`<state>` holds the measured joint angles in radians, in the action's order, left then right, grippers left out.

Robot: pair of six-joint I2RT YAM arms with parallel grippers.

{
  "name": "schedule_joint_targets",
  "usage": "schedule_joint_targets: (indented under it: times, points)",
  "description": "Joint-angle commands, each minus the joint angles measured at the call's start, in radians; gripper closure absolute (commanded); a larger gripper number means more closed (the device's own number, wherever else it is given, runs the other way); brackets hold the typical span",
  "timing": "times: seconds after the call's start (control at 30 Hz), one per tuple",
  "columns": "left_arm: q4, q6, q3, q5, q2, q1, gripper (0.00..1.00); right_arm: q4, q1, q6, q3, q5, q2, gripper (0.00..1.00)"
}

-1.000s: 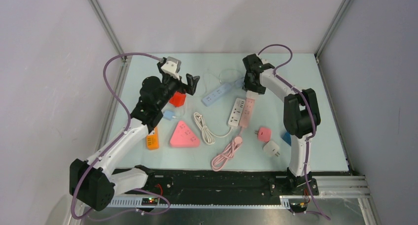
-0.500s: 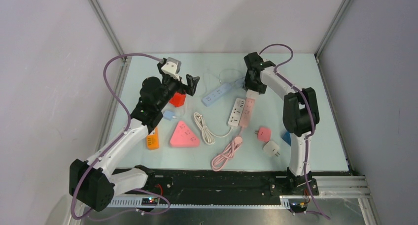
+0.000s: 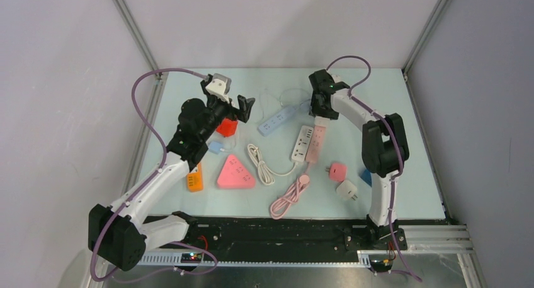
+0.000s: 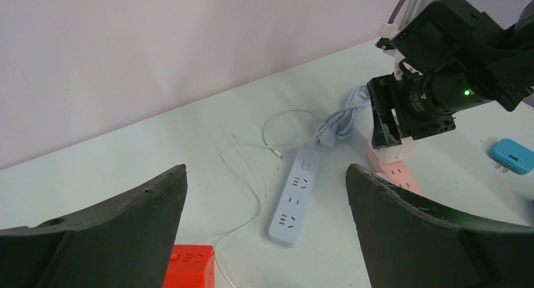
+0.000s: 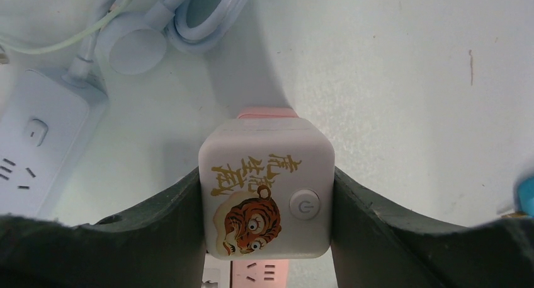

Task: Insert the plug
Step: Insert the plug into the socket.

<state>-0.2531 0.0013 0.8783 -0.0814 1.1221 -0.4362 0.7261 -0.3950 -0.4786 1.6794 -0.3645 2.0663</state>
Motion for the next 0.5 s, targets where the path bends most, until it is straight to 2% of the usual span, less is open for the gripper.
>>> schedule_joint_targets:
  times: [0.0,0.1,0.33,0.4,0.47]
  points:
    - [-0.036,0.026,0.002,0.008,-0.029,0.004,0.00,0.141,0.078,-0.012,-0.138,0.169,0.067,1.00]
    - [-0.035,0.024,0.003,0.008,-0.026,0.004,0.00,0.130,0.093,-0.039,-0.140,0.219,0.056,0.99]
    - [-0.037,0.020,0.003,0.010,-0.022,0.004,0.00,0.168,0.028,-0.029,-0.086,0.146,0.086,0.84]
    - [-0.035,0.020,0.003,0.012,-0.022,0.005,0.00,0.181,0.024,-0.048,-0.079,0.131,0.089,0.82]
    - [-0.037,0.020,0.003,0.013,-0.020,0.004,0.00,0.219,0.032,-0.093,-0.058,0.125,0.102,0.85]
